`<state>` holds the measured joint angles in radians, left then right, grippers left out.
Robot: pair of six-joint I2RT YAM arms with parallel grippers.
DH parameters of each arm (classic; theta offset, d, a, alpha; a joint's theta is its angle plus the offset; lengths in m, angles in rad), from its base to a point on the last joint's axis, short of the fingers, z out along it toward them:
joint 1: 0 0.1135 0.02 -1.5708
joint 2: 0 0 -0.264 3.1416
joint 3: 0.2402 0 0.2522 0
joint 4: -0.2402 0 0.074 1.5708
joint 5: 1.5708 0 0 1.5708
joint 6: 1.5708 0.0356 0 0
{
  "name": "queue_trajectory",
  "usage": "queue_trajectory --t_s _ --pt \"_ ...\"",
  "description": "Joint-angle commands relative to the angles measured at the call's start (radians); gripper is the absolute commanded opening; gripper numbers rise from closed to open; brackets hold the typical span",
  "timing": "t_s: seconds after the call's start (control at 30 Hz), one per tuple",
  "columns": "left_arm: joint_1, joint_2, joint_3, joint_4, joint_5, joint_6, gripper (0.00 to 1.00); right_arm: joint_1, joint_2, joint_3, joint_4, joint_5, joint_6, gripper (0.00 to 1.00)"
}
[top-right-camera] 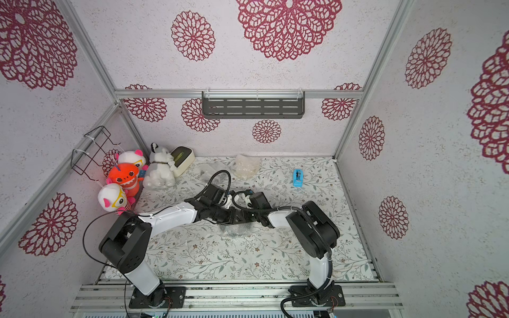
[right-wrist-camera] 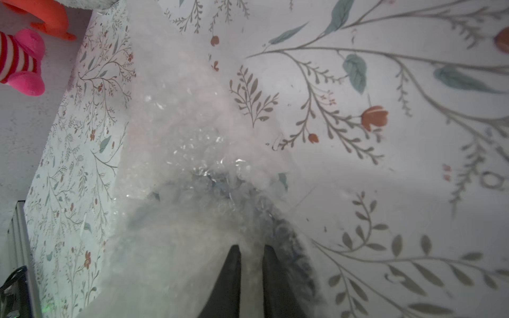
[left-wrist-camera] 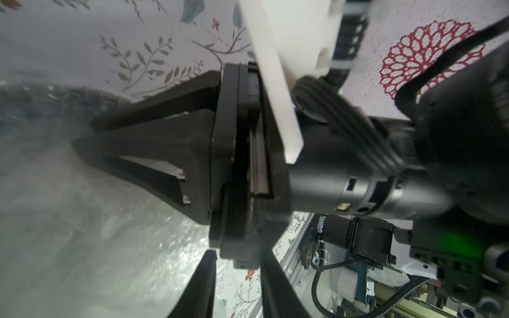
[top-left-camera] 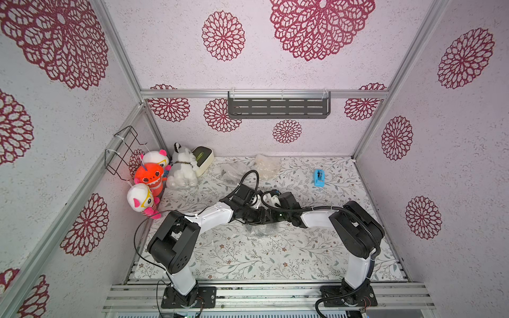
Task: Wrap dinner plates in bubble wrap
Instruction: Wrap the plate in the bubble wrap.
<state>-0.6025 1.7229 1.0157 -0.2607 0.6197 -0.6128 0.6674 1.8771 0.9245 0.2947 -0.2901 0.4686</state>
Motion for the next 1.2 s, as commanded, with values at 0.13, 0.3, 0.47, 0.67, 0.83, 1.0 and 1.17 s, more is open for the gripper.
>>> queue_trajectory --t_s 0.13,0.3,0.47,0.67,0.83,1.0,1.17 --pt "0.1 0.072 -0.184 -0.036 -0.154 -0.027 0.12 0.008 0.002 -0.048 -0.15 0.023 0.027 0.17" --pt "0.117 -0.027 -0.282 0.054 -0.117 -0.038 0.13 0.009 -0.01 -0.052 -0.157 0.034 0.025 0.16" --pt "0.124 -0.076 -0.308 0.173 -0.036 -0.065 0.33 0.012 -0.005 -0.047 -0.151 0.031 0.025 0.16" --pt "0.122 -0.164 -0.336 0.369 0.002 -0.138 0.5 0.017 -0.009 -0.05 -0.147 0.034 0.024 0.16" --pt "0.113 -0.073 -0.304 0.215 -0.054 -0.065 0.33 0.018 -0.008 -0.044 -0.145 0.032 0.02 0.15" --pt "0.129 -0.089 -0.376 0.158 -0.074 -0.038 0.22 0.02 -0.015 -0.045 -0.141 0.025 0.012 0.14" --pt "0.252 -0.343 -0.451 0.127 -0.09 -0.061 0.51 0.027 -0.022 -0.037 -0.147 0.034 -0.001 0.14"
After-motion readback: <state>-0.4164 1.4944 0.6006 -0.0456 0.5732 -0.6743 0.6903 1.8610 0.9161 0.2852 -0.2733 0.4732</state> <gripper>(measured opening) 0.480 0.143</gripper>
